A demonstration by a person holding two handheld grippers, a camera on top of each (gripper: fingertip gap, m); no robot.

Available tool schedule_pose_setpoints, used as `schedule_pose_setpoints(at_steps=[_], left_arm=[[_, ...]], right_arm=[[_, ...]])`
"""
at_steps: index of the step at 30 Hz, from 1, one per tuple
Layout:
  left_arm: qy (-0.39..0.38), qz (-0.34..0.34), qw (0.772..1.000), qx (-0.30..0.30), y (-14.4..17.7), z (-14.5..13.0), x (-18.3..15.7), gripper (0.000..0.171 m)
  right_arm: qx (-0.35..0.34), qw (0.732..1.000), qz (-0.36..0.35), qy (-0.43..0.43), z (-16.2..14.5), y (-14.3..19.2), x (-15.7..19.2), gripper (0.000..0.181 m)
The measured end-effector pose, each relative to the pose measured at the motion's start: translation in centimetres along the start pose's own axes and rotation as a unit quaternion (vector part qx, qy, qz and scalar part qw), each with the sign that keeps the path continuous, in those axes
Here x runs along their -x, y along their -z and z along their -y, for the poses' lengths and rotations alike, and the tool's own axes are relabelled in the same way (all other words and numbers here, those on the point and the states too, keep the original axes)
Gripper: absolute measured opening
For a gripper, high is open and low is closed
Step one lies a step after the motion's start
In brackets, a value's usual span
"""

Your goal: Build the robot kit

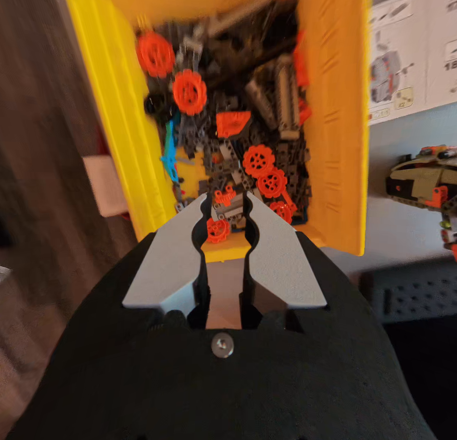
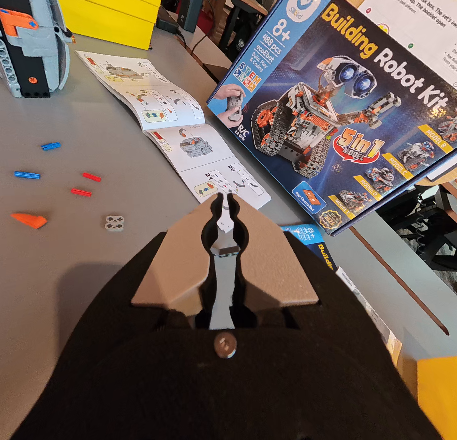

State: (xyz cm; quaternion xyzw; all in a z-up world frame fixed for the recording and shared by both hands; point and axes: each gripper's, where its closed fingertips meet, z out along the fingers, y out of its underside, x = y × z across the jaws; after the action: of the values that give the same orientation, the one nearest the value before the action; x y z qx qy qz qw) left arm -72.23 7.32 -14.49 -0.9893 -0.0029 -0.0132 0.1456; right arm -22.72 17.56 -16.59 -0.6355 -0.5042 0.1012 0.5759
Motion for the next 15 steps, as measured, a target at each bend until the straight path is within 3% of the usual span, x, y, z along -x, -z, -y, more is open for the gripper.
schedule_pose_setpoints(at_steps=[3, 7, 11, 15], left_arm=[[0.082, -0.118, 0.987, 0.070, -3.8, -0.6, 0.1, 0.026], [0.068, -0.089, 0.986, 0.120, -7.3, -0.6, 1.8, 0.017], [0.033, -0.116, 0.983, 0.137, -8.7, -0.2, 0.2, 0.006], [0.030, -0.093, 0.982, 0.161, -10.0, -0.3, 0.4, 0.005]], right_arm=[[0.007, 1.000, -0.004, -0.009, -0.5, -0.2, -0.3, 0.004], [0.016, 1.000, -0.007, -0.015, -1.1, -0.4, -0.5, 0.004], [0.023, 1.000, -0.007, -0.018, -1.5, -0.6, -0.5, 0.004], [0.025, 1.000, -0.003, -0.016, -1.6, -0.7, -0.3, 0.004]])
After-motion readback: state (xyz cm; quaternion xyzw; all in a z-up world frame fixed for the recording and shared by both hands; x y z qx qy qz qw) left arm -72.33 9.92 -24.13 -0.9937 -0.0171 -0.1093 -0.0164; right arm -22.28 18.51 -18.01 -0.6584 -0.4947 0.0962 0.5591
